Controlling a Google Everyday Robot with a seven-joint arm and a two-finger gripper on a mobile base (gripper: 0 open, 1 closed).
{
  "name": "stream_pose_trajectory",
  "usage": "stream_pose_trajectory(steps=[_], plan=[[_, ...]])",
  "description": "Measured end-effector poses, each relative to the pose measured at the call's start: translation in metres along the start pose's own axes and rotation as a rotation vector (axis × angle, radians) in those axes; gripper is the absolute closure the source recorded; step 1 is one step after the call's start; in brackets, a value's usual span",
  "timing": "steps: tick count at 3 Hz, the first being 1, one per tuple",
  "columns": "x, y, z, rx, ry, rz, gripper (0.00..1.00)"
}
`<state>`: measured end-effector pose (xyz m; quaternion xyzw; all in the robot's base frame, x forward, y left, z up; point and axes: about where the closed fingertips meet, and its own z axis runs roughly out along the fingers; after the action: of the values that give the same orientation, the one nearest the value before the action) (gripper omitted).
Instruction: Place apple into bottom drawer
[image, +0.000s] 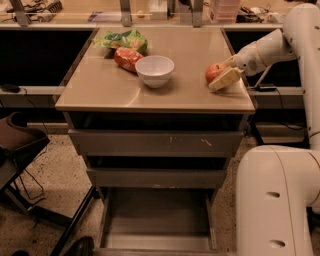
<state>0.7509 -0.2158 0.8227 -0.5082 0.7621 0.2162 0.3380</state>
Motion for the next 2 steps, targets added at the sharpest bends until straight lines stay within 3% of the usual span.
stream_pose_trajectory(steps=[1,2], plan=[[-0.002,-0.004,-0.001,0.016,-0.006,0.004,0.65],[-0.001,0.001,-0.033,0.056,0.018,0.004,0.89]])
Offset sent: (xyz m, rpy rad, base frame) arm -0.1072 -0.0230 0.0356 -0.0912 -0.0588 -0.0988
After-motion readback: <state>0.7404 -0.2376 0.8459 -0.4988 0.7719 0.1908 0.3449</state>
